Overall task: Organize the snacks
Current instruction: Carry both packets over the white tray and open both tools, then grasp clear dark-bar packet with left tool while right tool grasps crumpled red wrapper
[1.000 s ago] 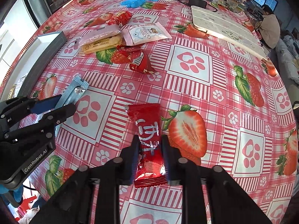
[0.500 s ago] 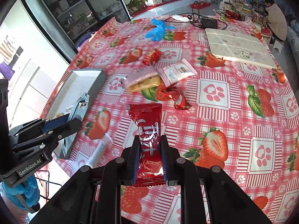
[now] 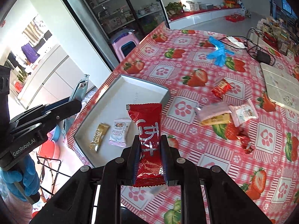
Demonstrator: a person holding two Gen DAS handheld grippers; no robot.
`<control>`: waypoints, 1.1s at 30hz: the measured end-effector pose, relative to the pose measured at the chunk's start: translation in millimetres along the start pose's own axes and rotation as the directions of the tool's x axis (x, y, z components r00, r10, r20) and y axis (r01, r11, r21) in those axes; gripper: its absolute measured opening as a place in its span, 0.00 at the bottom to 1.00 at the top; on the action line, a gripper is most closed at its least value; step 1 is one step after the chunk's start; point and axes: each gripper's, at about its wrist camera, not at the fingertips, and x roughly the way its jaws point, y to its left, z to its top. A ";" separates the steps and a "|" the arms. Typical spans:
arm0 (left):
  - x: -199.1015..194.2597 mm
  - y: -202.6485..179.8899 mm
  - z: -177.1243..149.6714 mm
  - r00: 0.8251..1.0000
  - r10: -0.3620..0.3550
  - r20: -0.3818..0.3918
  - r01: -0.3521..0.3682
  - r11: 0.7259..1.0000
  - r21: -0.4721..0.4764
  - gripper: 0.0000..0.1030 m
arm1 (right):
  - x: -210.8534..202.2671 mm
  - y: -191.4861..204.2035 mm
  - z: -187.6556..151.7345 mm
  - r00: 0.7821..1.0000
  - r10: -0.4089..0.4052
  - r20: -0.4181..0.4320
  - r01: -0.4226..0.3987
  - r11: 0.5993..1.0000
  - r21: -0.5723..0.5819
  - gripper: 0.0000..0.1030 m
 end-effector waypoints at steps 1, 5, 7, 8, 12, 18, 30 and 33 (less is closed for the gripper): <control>7.1 7.5 -3.2 1.000 0.012 -0.011 -0.012 1.000 -0.012 0.25 | 8.4 7.4 3.5 1.000 0.008 -0.013 -0.008 1.000 -0.009 0.21; 40.9 34.4 -17.9 0.996 0.028 -0.081 -0.033 0.998 -0.061 0.25 | 47.4 33.3 15.7 0.997 0.023 -0.072 -0.026 0.999 -0.036 0.21; 55.4 45.6 -25.9 0.994 0.031 -0.108 -0.040 0.996 -0.077 0.25 | 67.7 42.9 21.2 0.995 0.024 -0.099 -0.028 0.999 -0.044 0.21; 63.1 50.9 -28.6 0.992 0.034 -0.122 -0.044 0.996 -0.083 0.25 | 76.8 46.3 24.0 0.994 0.021 -0.110 -0.027 0.999 -0.046 0.21; 87.4 69.1 -38.5 0.985 0.037 -0.171 -0.056 0.993 -0.108 0.25 | 109.5 50.2 35.6 0.990 0.026 -0.141 -0.031 0.999 -0.036 0.21; 117.7 81.1 -49.8 0.973 0.014 -0.230 -0.041 0.993 -0.112 0.25 | 146.4 54.9 44.0 0.980 -0.005 -0.199 -0.004 0.999 -0.043 0.21; 110.9 59.3 -60.9 0.978 0.096 -0.186 -0.097 0.995 0.006 0.77 | 147.3 23.6 34.0 0.972 -0.064 -0.226 0.072 0.997 0.024 0.84; 103.0 42.5 -57.5 0.982 0.106 -0.155 -0.098 0.993 0.058 0.77 | 132.7 9.7 29.0 0.975 -0.093 -0.202 0.099 0.995 0.020 0.84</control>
